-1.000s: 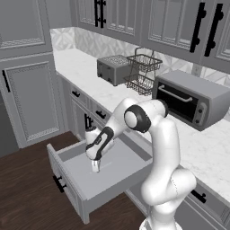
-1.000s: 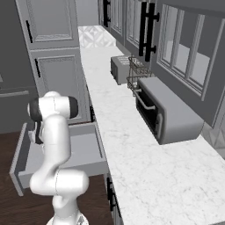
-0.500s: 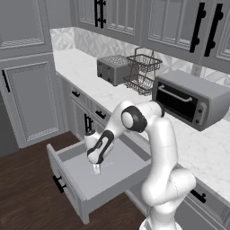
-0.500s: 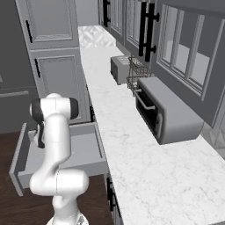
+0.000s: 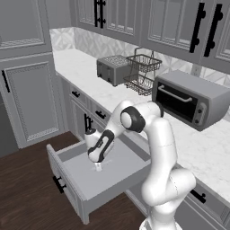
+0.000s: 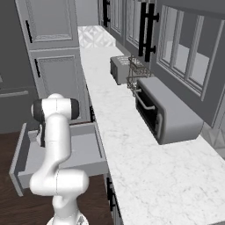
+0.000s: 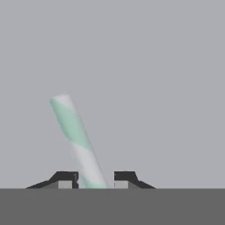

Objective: Take a straw from the drawer in front and place it inside the glass cup on the dining counter.

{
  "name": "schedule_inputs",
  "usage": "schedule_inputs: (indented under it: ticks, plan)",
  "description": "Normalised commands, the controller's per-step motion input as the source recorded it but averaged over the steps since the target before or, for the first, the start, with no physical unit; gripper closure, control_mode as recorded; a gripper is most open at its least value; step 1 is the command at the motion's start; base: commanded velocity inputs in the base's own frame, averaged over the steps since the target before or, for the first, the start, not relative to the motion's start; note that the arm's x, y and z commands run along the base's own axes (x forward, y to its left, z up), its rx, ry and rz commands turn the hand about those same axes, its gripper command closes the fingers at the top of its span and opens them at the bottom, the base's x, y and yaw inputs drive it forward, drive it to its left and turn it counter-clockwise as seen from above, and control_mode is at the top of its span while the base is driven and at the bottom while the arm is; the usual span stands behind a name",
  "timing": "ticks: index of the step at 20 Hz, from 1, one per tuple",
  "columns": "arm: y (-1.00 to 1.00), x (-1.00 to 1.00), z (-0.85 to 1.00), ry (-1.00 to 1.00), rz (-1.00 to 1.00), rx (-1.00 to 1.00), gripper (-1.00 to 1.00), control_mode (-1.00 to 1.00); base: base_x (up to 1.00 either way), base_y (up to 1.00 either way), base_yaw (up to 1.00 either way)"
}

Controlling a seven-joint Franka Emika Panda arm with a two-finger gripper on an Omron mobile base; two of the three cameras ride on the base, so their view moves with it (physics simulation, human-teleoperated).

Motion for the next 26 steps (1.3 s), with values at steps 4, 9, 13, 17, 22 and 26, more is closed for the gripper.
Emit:
schedule_inputs:
  ticks: [4,9,13,17,22,26]
  plan:
    - [0.00,-0.15,-0.42,-0.07,0.09,0.00,1.00,-1.00,0.00,0.00,0.00]
    - [0.00,-0.07,-0.06,-0.10,0.00,0.01,1.00,-1.00,0.00,0.00,0.00]
    - [0.00,-0.03,0.65,-0.09,-0.19,0.10,1.00,-1.00,0.00,0.00,0.00]
    - [0.13,0.00,1.00,-0.06,-0.42,0.18,1.00,-1.00,0.00,0.00,0.00]
    - [0.20,0.00,1.00,-0.06,-0.51,0.05,1.00,-1.00,0.00,0.00,0.00]
    - [0.13,0.00,1.00,-0.01,-0.53,0.00,1.00,-1.00,0.00,0.00,0.00]
